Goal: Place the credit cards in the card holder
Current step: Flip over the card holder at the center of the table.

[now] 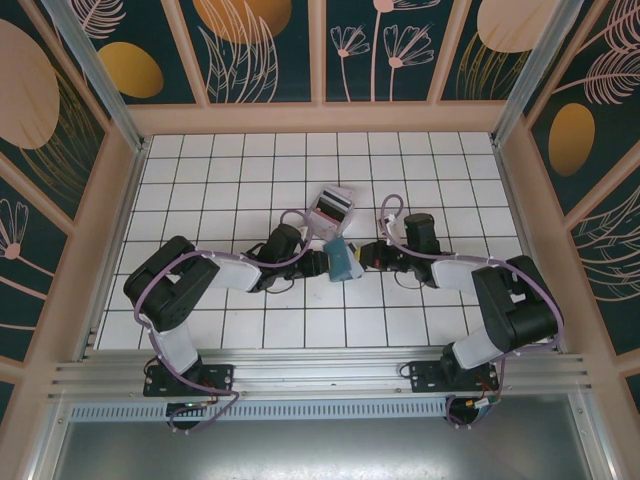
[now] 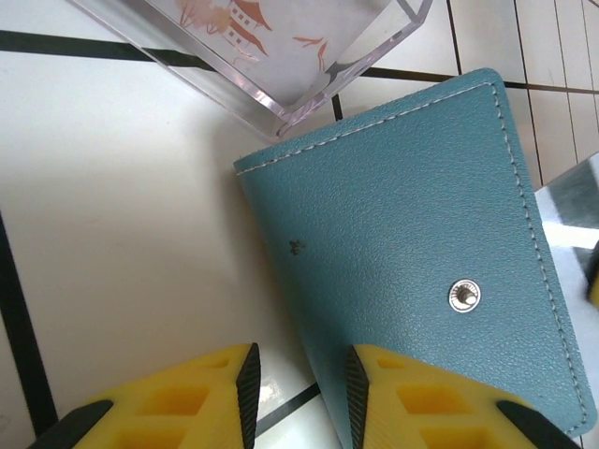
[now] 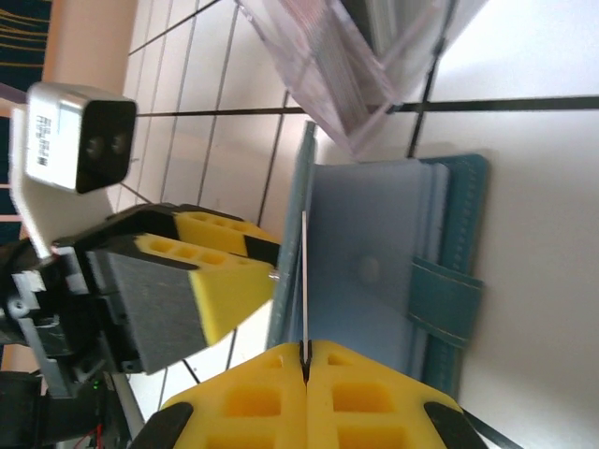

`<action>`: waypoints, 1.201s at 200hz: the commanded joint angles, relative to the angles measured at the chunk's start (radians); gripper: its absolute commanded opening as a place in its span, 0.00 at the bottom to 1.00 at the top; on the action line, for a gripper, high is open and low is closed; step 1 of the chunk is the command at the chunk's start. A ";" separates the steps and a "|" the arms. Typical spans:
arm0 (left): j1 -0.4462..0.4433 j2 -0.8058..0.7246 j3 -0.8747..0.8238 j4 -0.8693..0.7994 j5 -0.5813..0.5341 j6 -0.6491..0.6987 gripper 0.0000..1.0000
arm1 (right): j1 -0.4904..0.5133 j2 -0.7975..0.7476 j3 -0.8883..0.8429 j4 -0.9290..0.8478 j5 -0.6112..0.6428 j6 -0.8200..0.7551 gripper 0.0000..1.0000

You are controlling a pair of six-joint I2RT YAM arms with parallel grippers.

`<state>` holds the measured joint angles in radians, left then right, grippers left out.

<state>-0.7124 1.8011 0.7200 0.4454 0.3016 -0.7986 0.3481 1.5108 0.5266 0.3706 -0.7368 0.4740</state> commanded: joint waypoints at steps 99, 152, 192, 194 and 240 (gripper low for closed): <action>-0.006 -0.021 -0.098 -0.169 -0.116 -0.006 0.43 | 0.163 0.131 0.117 -0.007 0.082 -0.024 0.00; -0.003 -0.072 -0.077 -0.395 -0.272 0.030 0.45 | 0.236 0.164 0.136 -0.062 0.208 -0.033 0.00; 0.038 -0.276 -0.045 -0.513 -0.334 -0.011 0.46 | 0.322 0.131 0.206 -0.220 0.454 -0.092 0.00; 0.042 -0.285 -0.042 -0.518 -0.334 -0.014 0.46 | 0.328 0.129 0.210 -0.226 0.466 -0.095 0.00; 0.111 -0.442 -0.075 -0.457 -0.225 -0.149 0.45 | 0.462 0.154 0.297 -0.344 0.707 -0.149 0.00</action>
<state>-0.6186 1.3991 0.6735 -0.0074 0.0181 -0.8505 0.7506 1.6512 0.7765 0.1604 -0.2108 0.3813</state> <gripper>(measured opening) 0.455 0.068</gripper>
